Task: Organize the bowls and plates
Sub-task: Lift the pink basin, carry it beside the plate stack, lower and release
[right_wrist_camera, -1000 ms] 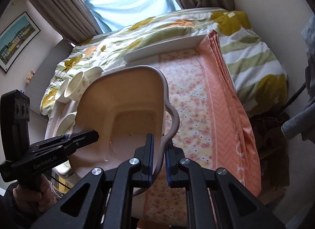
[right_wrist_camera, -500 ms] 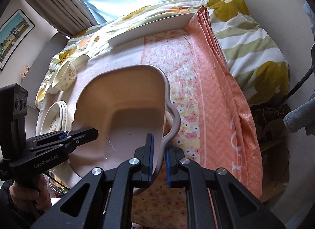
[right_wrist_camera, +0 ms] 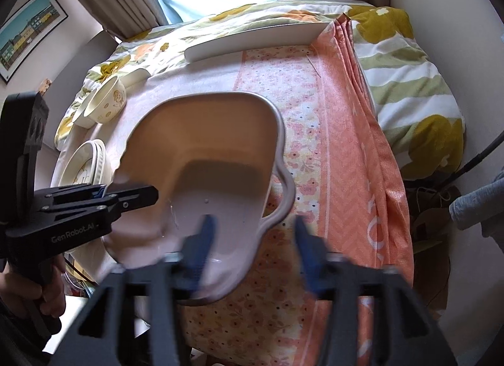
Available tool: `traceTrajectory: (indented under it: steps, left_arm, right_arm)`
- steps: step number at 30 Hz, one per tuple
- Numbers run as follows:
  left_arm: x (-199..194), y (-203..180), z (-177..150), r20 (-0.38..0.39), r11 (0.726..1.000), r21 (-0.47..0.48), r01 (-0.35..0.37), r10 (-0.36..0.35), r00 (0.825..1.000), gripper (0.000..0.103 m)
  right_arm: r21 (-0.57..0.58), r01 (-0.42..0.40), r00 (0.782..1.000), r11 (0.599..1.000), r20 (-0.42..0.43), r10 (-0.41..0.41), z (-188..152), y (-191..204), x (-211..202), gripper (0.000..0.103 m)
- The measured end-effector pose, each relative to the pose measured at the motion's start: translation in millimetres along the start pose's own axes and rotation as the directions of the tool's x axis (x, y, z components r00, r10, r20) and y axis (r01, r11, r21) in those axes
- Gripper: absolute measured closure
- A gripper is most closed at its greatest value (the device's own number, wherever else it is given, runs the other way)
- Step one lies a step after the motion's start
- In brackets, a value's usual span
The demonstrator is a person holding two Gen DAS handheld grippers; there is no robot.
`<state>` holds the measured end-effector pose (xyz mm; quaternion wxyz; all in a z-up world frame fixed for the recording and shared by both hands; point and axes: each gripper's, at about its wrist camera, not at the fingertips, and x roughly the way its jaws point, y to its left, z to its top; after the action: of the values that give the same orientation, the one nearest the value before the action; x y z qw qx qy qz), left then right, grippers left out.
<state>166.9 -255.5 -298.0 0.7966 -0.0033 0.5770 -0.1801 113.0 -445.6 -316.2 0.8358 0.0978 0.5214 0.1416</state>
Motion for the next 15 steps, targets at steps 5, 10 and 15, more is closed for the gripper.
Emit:
traceTrajectory:
  steps: [5,10,15]
  left_arm:
    - [1,-2,3,0.002,1.000,0.002,-0.018,0.018,1.000,0.072]
    - [-13,-1,3,0.071,0.999,0.001,-0.045,0.045,0.996,0.000]
    - [-34,1,6,0.100,0.998,-0.010,-0.058,0.059,0.993,0.000]
  right_arm:
    - [-0.065,0.011,1.000,0.998,0.021,-0.010,-4,10,-1,0.009]
    - [-0.087,0.014,1.000,0.996,0.023,-0.012,-8,15,-2,0.009]
    - [-0.122,0.002,0.999,0.992,0.045,0.004,-11,22,-14,0.009]
